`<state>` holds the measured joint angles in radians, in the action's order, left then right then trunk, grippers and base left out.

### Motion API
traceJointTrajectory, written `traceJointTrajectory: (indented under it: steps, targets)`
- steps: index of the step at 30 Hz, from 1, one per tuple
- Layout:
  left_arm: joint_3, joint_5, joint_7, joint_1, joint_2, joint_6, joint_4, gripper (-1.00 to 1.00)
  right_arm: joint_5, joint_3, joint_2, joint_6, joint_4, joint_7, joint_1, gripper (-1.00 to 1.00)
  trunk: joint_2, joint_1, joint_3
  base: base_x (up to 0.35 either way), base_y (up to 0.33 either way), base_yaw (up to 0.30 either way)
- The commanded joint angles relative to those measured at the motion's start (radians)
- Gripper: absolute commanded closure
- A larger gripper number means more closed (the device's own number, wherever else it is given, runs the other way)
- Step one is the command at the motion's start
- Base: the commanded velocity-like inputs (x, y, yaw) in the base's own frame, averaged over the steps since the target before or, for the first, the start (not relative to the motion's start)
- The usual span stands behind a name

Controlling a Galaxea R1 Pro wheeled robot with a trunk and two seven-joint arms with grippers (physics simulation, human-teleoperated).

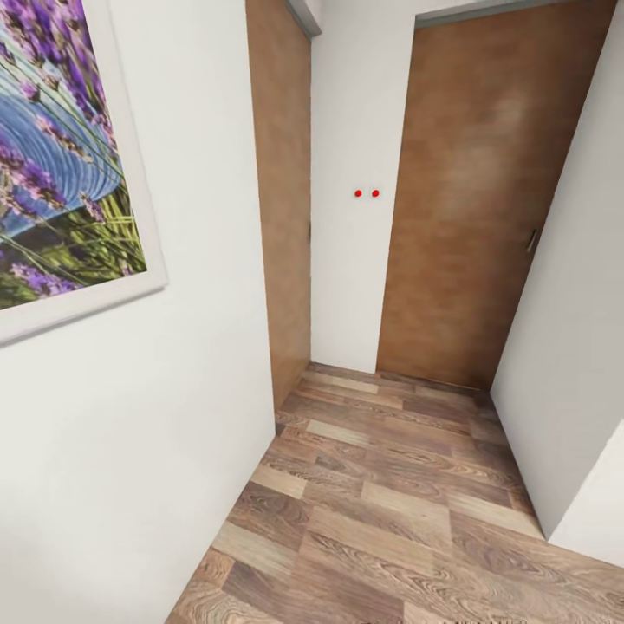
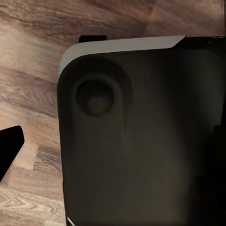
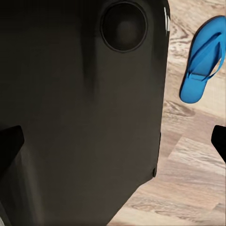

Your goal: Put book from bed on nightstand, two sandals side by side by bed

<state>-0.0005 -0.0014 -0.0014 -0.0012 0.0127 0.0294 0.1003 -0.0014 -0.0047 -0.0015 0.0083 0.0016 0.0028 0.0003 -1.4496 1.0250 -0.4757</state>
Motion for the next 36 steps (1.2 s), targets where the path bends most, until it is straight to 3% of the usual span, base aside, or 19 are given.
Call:
traceJointTrajectory:
  steps: [1, 16, 36]
  targets:
    - [0.0, 0.0, 0.0, 0.0, 0.0, 0.003, 0.0, -1.0, 0.0, 0.0, 0.0, 0.001, 0.0, 0.0, 0.0, -1.0, 0.0, 0.0, -0.001, 0.0, 0.0, -0.26]
    - [-0.001, 0.0, 0.001, 0.0, 0.0, 0.003, -0.001, -1.0, 0.0, -0.001, 0.0, 0.001, 0.0, 0.0, 0.0, -1.0, 0.0, 0.0, -0.001, 0.0, 0.0, -0.243]
    - [0.002, 0.001, 0.001, 0.0, 0.0, 0.003, -0.001, -1.0, 0.0, 0.0, 0.0, 0.001, 0.0, 0.0, 0.0, -1.0, 0.0, 0.0, -0.001, 0.09, 0.0, -0.044]
